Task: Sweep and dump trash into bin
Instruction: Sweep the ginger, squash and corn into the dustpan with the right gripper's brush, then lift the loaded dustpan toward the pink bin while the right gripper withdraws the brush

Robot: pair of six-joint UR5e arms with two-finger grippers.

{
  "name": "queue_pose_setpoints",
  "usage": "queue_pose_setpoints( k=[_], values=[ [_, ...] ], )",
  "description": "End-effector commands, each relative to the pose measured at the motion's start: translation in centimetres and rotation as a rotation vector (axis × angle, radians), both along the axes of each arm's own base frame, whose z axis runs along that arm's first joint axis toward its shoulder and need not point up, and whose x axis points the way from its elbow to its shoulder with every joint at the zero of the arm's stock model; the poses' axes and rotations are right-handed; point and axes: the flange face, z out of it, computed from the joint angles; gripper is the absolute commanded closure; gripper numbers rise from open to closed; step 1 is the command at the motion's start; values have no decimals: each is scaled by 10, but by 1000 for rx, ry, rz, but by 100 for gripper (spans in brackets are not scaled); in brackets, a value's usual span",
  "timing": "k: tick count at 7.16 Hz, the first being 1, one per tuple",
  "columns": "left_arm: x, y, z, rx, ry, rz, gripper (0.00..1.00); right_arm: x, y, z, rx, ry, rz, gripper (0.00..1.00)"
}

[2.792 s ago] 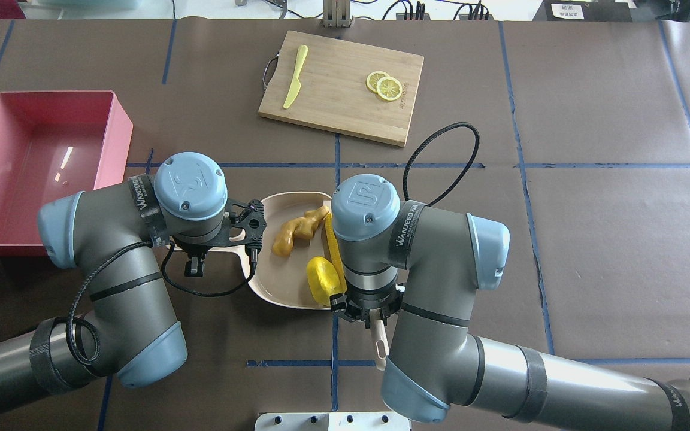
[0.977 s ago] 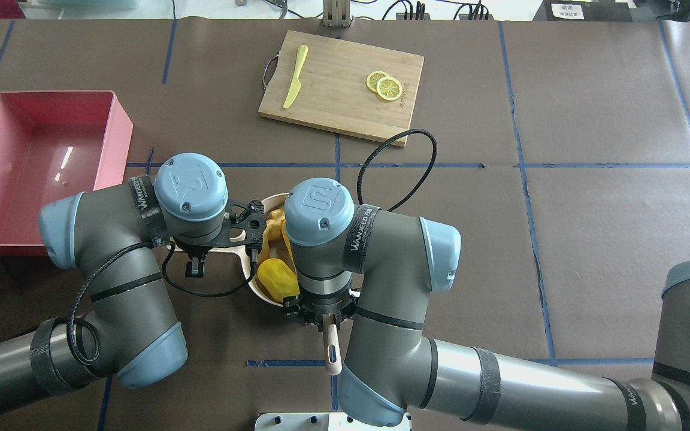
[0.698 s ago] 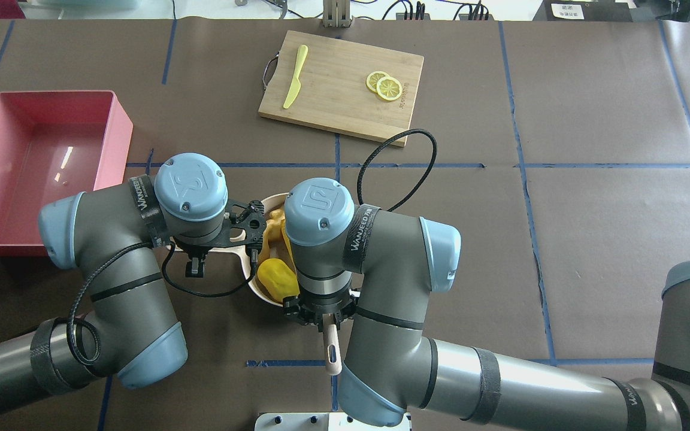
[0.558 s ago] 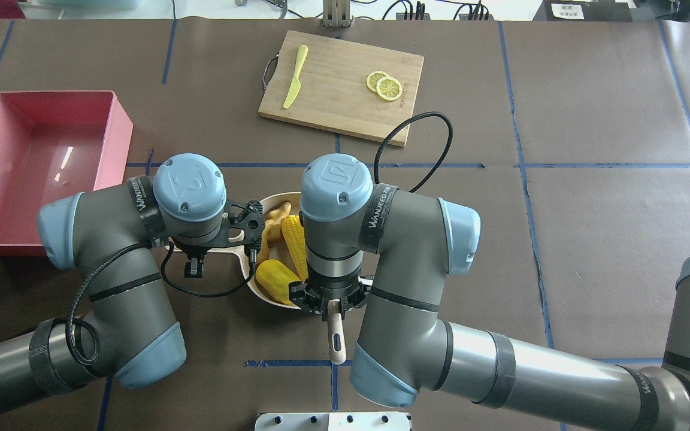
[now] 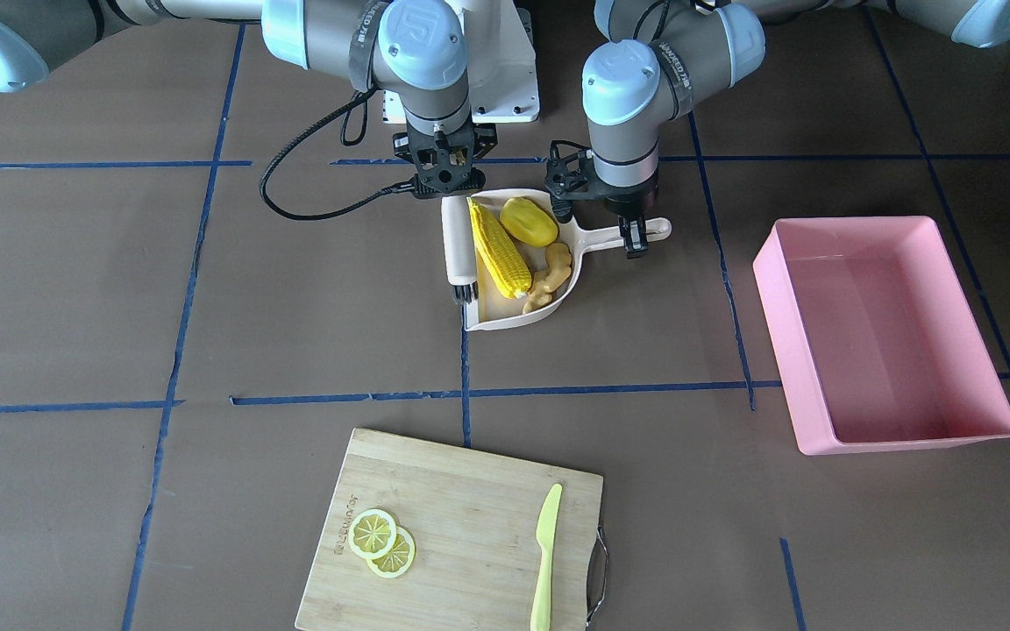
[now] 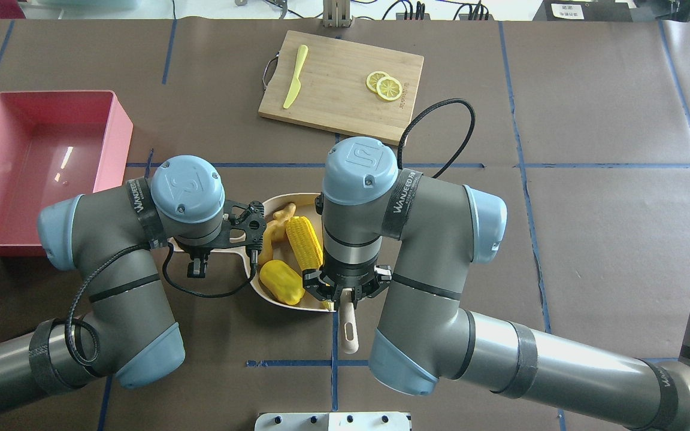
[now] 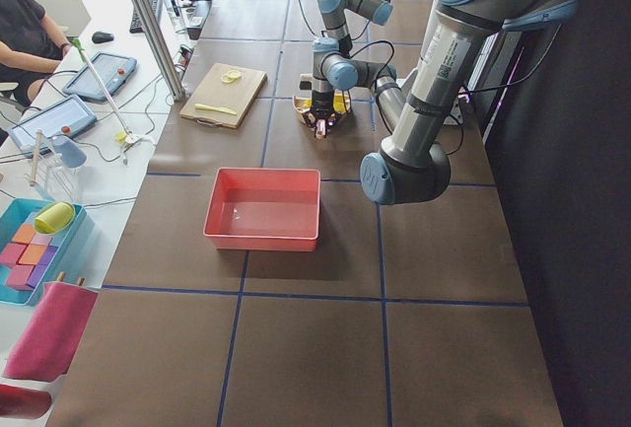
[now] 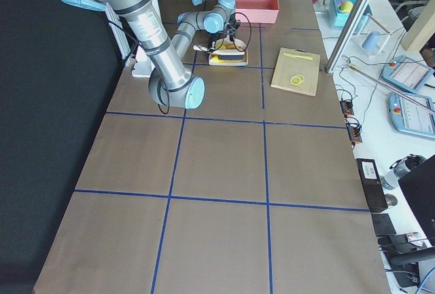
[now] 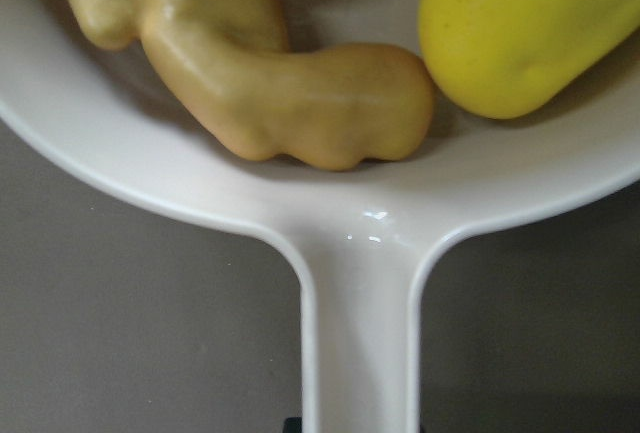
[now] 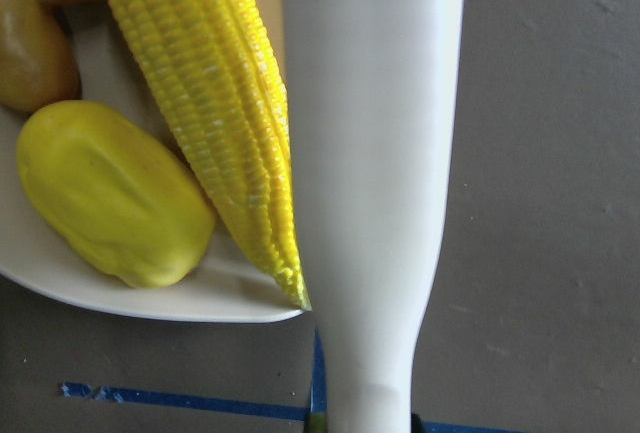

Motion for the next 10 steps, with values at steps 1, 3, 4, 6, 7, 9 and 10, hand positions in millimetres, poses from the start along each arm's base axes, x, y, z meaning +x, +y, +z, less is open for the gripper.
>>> queue_pose_setpoints(
  k=[1,3,4,6,7,9,10],
  values=[
    [1,0,1,10,23,1,100,20,-5,6,5,-10,19,100],
    [0,2,9,14,47,6,100,52,-10,10,9,-33,45,100],
    [1,9,17,-27,87,41,100,63,-14,13,3,-38,53,100],
    [0,12,16,-59,125,67,100,90,-31,21,5,-40,97,100],
    [-3,12,14,-79,141,78,100,104,-32,28,8,-41,108,100],
    [-8,9,2,-94,224,102,100,125,-46,32,0,-5,136,100],
    [-12,7,5,-113,239,109,100,138,-46,38,7,5,134,100]
  ],
)
